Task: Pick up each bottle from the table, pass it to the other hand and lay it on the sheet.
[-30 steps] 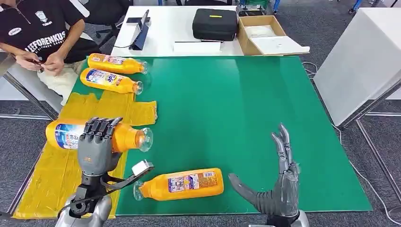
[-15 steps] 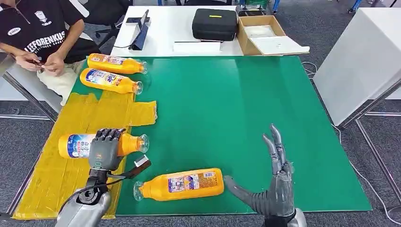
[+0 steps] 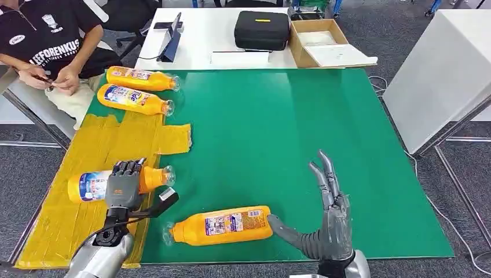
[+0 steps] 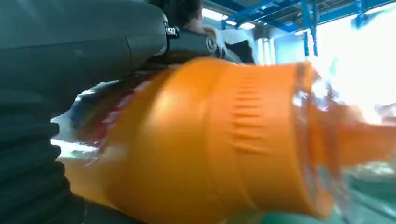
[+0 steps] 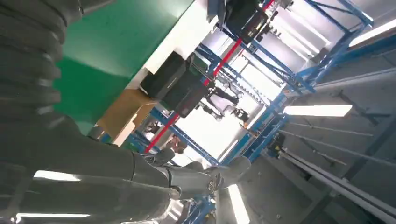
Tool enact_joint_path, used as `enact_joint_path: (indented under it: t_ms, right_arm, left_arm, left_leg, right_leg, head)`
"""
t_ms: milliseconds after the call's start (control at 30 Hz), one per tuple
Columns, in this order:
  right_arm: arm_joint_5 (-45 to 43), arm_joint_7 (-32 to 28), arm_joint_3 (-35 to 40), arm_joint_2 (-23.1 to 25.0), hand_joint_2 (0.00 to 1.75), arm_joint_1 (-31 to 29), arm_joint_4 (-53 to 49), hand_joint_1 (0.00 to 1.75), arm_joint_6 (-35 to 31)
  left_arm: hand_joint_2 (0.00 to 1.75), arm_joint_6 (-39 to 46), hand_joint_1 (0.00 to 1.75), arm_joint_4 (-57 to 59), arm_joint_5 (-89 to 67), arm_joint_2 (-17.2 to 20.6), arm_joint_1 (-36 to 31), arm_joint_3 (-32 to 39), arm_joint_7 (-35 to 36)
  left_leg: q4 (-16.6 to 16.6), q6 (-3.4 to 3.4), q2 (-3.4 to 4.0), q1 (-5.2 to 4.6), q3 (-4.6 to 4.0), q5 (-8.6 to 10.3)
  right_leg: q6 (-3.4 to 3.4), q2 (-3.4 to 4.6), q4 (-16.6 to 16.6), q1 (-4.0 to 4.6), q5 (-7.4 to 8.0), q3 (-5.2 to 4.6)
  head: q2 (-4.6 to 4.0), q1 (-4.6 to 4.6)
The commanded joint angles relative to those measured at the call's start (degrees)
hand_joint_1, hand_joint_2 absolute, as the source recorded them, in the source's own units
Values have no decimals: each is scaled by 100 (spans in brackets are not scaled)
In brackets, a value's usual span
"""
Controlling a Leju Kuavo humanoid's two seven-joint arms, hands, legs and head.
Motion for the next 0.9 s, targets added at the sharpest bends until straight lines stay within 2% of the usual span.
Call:
enact_joint_path:
  t_ms: [33, 167, 233, 267, 333, 367, 467, 567, 633, 667, 733, 767, 900]
  right_arm:
    - [0, 28, 132, -10, 175, -133, 346, 0, 32]
    - [119, 183, 109, 7, 175, -197, 367, 0, 135]
    - [287, 420, 73, 41, 175, -303, 411, 0, 267]
    - [333, 495, 65, 47, 175, -338, 430, 0, 330]
    - [493, 659, 70, 32, 175, -379, 453, 0, 443]
    - [548, 709, 71, 13, 175, -363, 453, 0, 451]
    - [733, 902, 80, -85, 175, -290, 468, 0, 460]
    - [955, 1151, 26, -12, 175, -230, 407, 0, 523]
    - [1046, 1271, 22, 6, 175, -240, 387, 0, 584]
    - [1076, 1358, 20, -13, 175, -267, 419, 0, 637]
    - [955, 1462, 7, -101, 175, -364, 612, 0, 743]
    - [914, 1480, -50, -94, 175, -432, 783, 0, 773]
    - [981, 1510, -158, -7, 175, -485, 1098, 0, 934]
  left_arm:
    - [175, 7, 0, 605, 24, -2, -102, 329, 9]
    - [175, 7, 0, 648, 261, -59, -103, 445, -204]
    - [175, 6, 0, 668, 839, -193, -118, 638, -732]
    - [175, -23, 0, 486, 935, -232, -48, 615, -816]
    - [175, -247, 0, -446, 1345, -363, 308, 437, -1030]
    - [175, -397, 0, -961, 1446, -401, 509, 304, -1033]
    - [175, -793, 0, -2938, 1591, -539, 1251, -188, -852]
    - [175, -977, 0, -4550, 2220, -594, 1812, -719, -961]
    - [175, -1097, 0, -5009, 2674, -563, 1943, -936, -1055]
    - [175, -1160, 0, -5278, 3392, -516, 2027, -1105, -1419]
    - [175, -1995, 0, -5738, 5221, -365, 2222, -1308, -2280]
    - [175, -2422, 0, -5915, 5871, -349, 2331, -1316, -2603]
    - [175, -2861, 0, -6320, 6288, -428, 2582, -1244, -2935]
  left_leg:
    - [-6, -17, 14, 5, 21, -3]
    - [-7, -20, 15, 13, 28, -4]
    - [-10, -40, 23, 24, 44, -9]
    - [-7, -20, 17, 17, 31, -4]
    - [-9, -37, 25, 25, 43, -9]
    - [-5, -21, 16, 23, 28, -3]
    - [-1, -24, 11, 25, 19, -2]
    - [12, -33, 8, 31, 21, -17]
    - [15, -29, 6, 26, 4, -13]
    - [11, -25, 9, 19, -1, -8]
    - [16, -37, 9, 19, 16, -21]
    - [7, -25, 10, 11, -5, -5]
    - [4, -28, 25, 9, 8, -16]
  right_leg:
    - [-11, 9, -6, 4, 1, 16]
    - [-12, 10, -6, 2, 2, 18]
    - [-26, 13, -13, 11, 1, 33]
    - [-12, 12, -5, 1, 3, 17]
    - [-23, 15, -11, 7, 2, 30]
    - [-12, 11, -5, 1, 4, 13]
    - [-10, 5, -5, 3, 2, 10]
    - [-15, -2, -1, 12, -12, 21]
    - [-11, -1, 3, 16, -10, 10]
    - [-8, 4, 2, 13, -5, 3]
    - [-15, 0, 2, 16, -16, 25]
    - [-9, 8, -3, 9, -1, 1]
    - [-15, 21, -7, 10, -1, 13]
  head:
    - [2, 0]
    - [0, 0]
    - [0, 0]
    - [0, 0]
    - [0, 0]
    - [0, -2]
    - [0, -2]
    - [0, -2]
    - [2, 0]
    - [0, -2]
    - [0, 0]
    - [0, 0]
    - [0, -2]
